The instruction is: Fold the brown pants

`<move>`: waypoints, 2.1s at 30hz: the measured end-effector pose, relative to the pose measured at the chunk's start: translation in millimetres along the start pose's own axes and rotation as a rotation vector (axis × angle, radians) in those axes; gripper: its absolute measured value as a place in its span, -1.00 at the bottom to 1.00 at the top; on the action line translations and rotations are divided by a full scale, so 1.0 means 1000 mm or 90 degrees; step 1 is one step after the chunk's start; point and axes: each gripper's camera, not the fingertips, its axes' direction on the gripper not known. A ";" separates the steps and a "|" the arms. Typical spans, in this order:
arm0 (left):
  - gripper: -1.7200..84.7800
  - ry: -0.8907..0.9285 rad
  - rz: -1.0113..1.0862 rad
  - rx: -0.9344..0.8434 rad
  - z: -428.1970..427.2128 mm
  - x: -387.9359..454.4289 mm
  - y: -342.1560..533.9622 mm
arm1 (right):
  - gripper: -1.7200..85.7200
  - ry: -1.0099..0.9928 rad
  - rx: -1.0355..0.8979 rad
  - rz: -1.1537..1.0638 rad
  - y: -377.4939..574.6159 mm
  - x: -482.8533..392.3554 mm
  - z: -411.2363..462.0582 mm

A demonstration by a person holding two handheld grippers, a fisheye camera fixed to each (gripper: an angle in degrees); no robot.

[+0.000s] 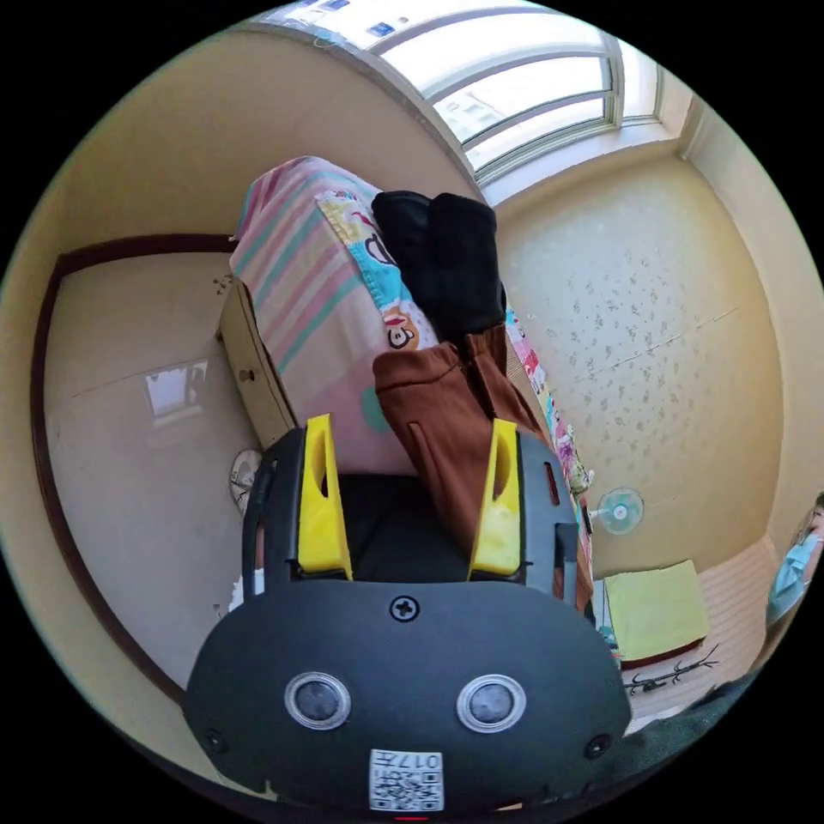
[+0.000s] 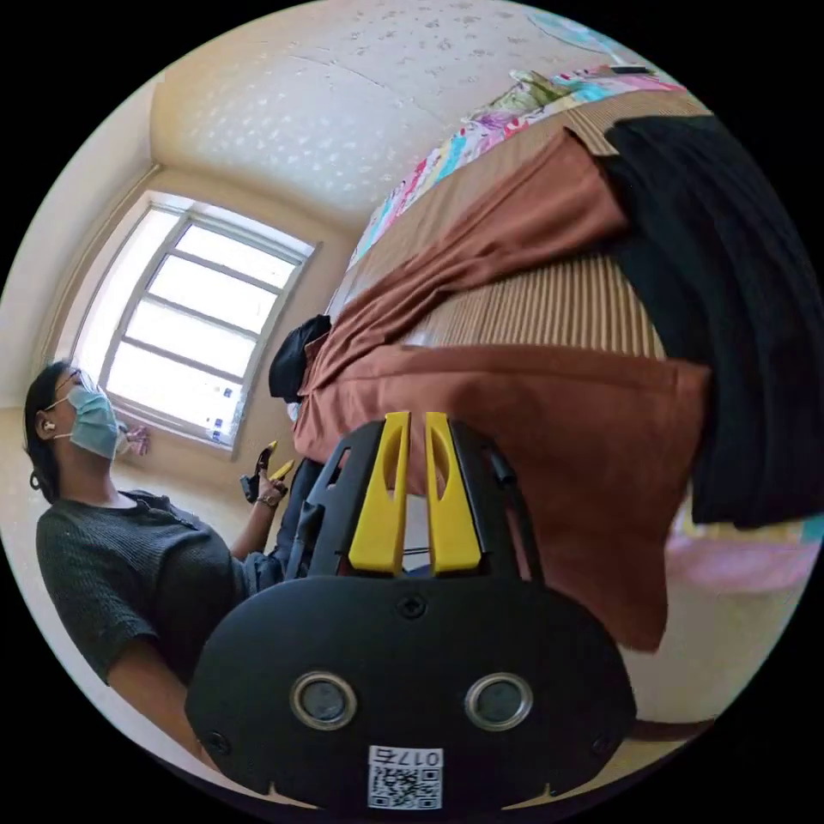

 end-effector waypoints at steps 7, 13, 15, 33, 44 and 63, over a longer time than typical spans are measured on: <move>-0.54 0.154 -0.055 -0.087 0.056 -0.009 -0.009 | -0.76 -0.117 0.093 0.179 0.083 0.066 -0.046; -0.78 0.172 0.005 -0.089 0.040 0.026 -0.002 | -0.59 -0.051 0.245 0.255 0.095 0.065 -0.072; -0.85 0.213 0.049 -0.089 0.030 0.036 -0.004 | -0.54 -0.040 0.268 0.272 0.094 0.063 -0.074; -0.86 0.320 0.136 -0.074 0.009 0.100 -0.015 | -0.62 0.002 0.020 0.229 0.019 0.056 0.089; -0.87 0.280 0.248 -0.049 0.027 0.146 -0.018 | -0.94 0.209 0.326 0.061 0.027 0.020 0.041; -0.86 0.218 0.295 -0.031 0.095 0.170 0.005 | -0.53 0.586 -0.344 -0.294 0.140 -0.040 0.358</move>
